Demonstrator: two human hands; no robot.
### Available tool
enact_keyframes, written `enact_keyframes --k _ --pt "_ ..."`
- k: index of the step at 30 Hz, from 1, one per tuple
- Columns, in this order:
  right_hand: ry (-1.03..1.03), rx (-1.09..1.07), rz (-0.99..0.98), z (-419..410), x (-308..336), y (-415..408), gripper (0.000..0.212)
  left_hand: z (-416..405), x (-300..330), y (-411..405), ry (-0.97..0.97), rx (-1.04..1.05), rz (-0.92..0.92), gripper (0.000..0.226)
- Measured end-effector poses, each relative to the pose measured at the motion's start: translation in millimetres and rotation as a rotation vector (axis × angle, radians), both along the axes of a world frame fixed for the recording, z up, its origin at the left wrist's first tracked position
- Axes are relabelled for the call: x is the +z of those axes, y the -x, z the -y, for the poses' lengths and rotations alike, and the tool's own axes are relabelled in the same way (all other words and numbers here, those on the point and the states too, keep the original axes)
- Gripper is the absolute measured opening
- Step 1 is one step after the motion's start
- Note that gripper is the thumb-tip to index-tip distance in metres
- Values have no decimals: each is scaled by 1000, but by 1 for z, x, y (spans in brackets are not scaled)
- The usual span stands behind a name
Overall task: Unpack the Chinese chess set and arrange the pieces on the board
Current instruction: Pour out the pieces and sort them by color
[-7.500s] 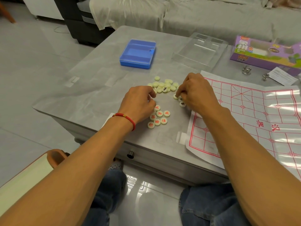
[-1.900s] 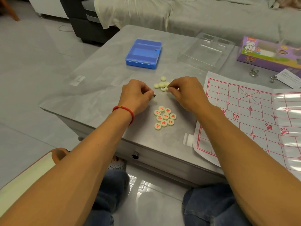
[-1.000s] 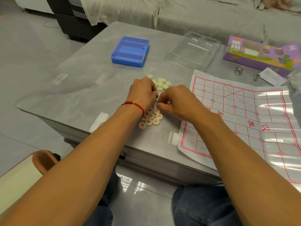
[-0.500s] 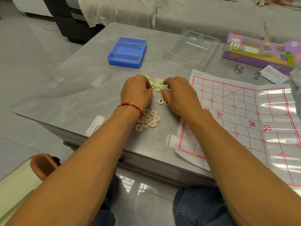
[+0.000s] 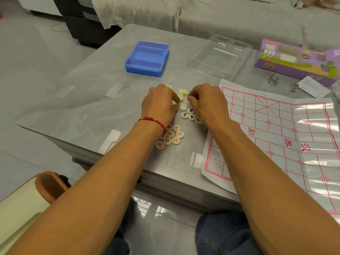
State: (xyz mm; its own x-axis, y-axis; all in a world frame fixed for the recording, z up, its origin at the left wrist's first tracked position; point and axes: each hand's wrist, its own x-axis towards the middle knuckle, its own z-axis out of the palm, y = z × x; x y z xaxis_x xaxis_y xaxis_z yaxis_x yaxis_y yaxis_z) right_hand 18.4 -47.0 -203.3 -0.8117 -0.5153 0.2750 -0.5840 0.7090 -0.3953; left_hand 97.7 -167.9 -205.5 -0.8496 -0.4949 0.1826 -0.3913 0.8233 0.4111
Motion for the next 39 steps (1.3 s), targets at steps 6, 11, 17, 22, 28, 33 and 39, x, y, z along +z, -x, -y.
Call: enact_keyframes --k 6,11,17,22,28,33,39 --pt "-70 96 50 2 -1 -7 24 4 5 -1 -16 11 63 19" --pt "-173 103 26 10 1 -9 29 7 8 -4 -19 -18 84 20" --pt "1 69 146 7 10 -7 20 14 10 -12 -107 28 -31 14" --pt "168 106 417 -5 20 -2 18 20 17 -20 -400 46 -88 13" --pt "91 191 384 -5 21 -9 22 28 22 -31 -438 6 -54 16" --pt "23 189 262 2 17 -13 22 26 14 -34 -334 -27 -38 16" --pt "33 80 196 5 1 -6 21 14 4 -28 -180 -36 -21 16"
